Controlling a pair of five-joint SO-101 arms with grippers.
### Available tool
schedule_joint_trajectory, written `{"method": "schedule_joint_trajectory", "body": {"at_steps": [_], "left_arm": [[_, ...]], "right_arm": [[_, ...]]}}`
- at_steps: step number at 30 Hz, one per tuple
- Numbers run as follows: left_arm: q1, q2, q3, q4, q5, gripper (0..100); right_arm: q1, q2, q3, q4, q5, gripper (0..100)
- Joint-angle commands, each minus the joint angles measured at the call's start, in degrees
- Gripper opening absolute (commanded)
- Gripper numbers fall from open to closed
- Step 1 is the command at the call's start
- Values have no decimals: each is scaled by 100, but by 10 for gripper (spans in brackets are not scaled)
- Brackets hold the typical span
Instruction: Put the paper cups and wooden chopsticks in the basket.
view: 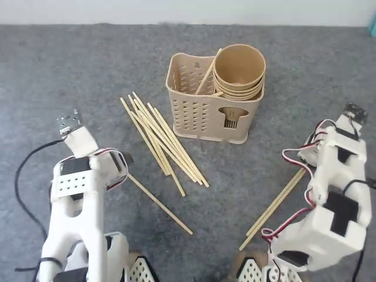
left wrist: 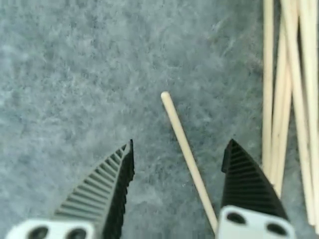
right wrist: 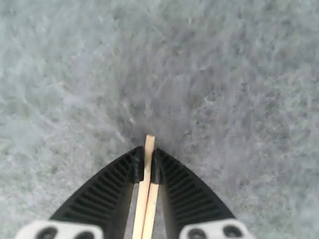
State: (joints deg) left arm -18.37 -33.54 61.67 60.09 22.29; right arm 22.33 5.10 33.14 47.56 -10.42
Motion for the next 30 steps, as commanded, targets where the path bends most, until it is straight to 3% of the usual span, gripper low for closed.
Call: {"method": "schedule_joint_trajectory", "body": {"at_steps": [1, 10, 17, 26, 30], "left_arm": [[0, -193, -66, 220, -35, 273], [-9, -149, -31, 149, -44, 273], [0, -132, 312, -765, 0, 271], [325, -114, 303, -862, 0, 271], [343, 571, 127, -1064, 0, 254]], "right_arm": [[66, -1086, 563, -462, -70, 8], [-75, -4154, 2673, -1411, -70, 8], [-330, -6246, 3675, -1393, -26, 8], [-321, -7486, 4220, -1376, 114, 8], [-338, -7618, 4369, -1376, 185, 8]]}}
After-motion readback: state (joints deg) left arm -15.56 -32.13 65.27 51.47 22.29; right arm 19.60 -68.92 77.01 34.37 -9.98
